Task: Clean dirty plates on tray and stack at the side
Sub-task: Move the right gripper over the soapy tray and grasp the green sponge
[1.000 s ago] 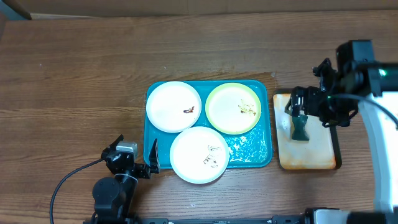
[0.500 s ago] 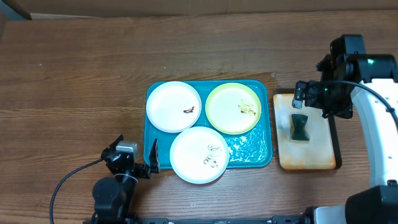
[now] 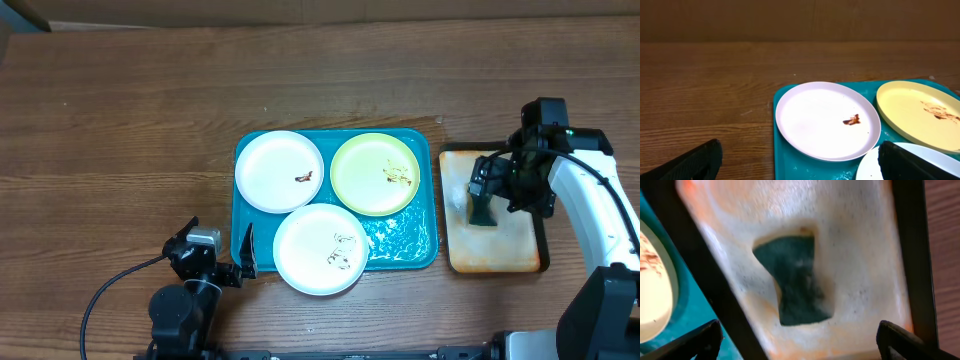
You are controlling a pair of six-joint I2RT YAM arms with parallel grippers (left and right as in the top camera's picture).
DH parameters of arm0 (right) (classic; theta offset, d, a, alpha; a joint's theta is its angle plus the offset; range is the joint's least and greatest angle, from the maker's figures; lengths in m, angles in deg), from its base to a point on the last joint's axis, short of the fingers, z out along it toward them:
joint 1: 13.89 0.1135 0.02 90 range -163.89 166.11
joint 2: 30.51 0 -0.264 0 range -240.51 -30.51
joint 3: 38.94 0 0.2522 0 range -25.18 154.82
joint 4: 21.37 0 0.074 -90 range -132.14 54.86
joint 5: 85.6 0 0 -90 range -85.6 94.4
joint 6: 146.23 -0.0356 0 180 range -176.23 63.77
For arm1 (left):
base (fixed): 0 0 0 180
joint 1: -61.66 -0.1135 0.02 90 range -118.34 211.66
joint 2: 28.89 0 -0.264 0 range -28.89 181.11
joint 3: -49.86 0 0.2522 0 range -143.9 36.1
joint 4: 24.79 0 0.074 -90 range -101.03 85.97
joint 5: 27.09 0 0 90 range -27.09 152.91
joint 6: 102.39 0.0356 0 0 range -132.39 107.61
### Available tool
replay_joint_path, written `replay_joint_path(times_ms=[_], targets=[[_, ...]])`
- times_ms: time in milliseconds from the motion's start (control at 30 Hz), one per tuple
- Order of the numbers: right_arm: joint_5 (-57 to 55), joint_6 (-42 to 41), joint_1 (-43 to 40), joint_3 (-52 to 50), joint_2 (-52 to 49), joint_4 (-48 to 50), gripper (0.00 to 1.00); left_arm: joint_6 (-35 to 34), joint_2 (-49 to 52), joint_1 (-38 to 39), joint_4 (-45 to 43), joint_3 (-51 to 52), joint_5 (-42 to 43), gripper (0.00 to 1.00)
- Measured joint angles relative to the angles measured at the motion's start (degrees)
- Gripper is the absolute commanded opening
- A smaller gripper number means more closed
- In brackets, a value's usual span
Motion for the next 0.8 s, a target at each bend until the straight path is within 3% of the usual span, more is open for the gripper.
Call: replay_joint_path(times_ms=[333,367,400,433,467,800], targets=[[0.13,-0.35,0.00,0.00,0.00,3.61,1.00,0.00,0.00,0.00,0.00,0.00,0.00,1.00],[0.11,-0.35,0.00,0.00,0.00,3.69,0.86,0.00,0.02,0.00,0.00,0.00,0.00,1.00],[0.13,-0.37,0.00,0.00,0.00,3.78,0.79,0.00,0.00,0.00,0.00,0.00,0.00,1.00],[0.15,-0.63,0.00,0.00,0.00,3.96,0.79,0.00,0.00,0.02,0.00,0.00,0.00,1.00],[0.33,-0.76,0.00,0.00,0.00,4.50,1.00,0.00,0.02,0.02,0.00,0.00,0.00,1.00],[0.26,-0.96,0.00,-1.79,0.00,4.44,0.96,0.00,0.02,0.00,-0.02,0.00,-0.02,1.00]])
